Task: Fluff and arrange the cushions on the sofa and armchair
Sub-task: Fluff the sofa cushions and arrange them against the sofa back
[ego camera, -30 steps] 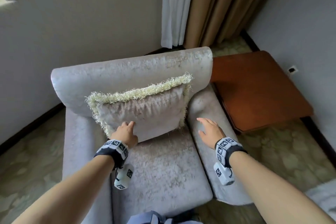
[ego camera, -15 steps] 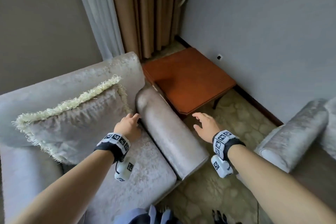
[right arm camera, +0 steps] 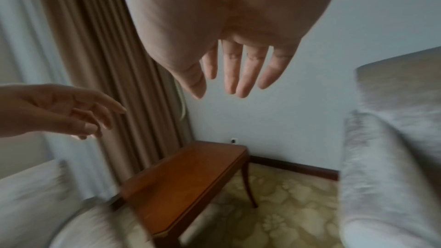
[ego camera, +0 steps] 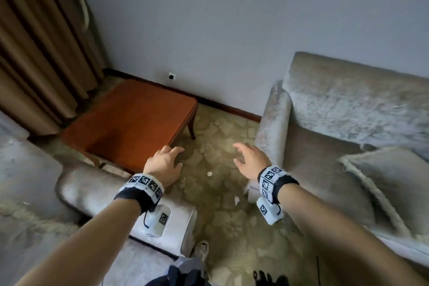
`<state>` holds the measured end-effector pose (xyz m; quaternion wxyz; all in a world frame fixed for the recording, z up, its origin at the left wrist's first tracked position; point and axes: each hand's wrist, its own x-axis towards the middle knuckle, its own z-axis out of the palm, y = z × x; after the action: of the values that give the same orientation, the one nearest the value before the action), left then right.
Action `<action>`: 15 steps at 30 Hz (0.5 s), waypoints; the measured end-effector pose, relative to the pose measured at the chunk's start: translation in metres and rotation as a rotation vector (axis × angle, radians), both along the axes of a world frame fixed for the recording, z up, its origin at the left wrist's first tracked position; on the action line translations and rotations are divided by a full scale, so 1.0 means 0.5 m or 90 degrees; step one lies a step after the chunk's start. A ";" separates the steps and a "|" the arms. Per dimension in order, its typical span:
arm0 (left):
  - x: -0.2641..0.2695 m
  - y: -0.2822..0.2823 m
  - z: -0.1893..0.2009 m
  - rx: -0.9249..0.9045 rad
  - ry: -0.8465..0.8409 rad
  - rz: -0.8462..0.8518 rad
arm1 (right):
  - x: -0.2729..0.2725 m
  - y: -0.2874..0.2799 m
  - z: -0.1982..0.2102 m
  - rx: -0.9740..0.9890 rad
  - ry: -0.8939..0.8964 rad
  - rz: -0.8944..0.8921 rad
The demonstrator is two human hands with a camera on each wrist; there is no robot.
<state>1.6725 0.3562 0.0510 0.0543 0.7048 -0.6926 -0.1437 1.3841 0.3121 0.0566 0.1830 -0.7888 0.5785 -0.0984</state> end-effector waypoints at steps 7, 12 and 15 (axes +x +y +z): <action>-0.240 -0.274 -0.021 0.060 0.004 -0.228 | -0.233 -0.068 0.012 0.054 -0.029 -0.241; -0.479 -0.382 -0.025 0.049 0.045 -0.417 | -0.436 -0.035 0.035 0.069 -0.058 -0.445; -0.640 -0.418 -0.018 0.028 0.028 -0.530 | -0.562 0.015 0.036 0.071 -0.055 -0.546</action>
<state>1.3524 0.1471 0.0418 -0.0084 0.3626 -0.9137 -0.1834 1.1032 0.3198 0.0744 0.1918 -0.4612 0.8501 -0.1669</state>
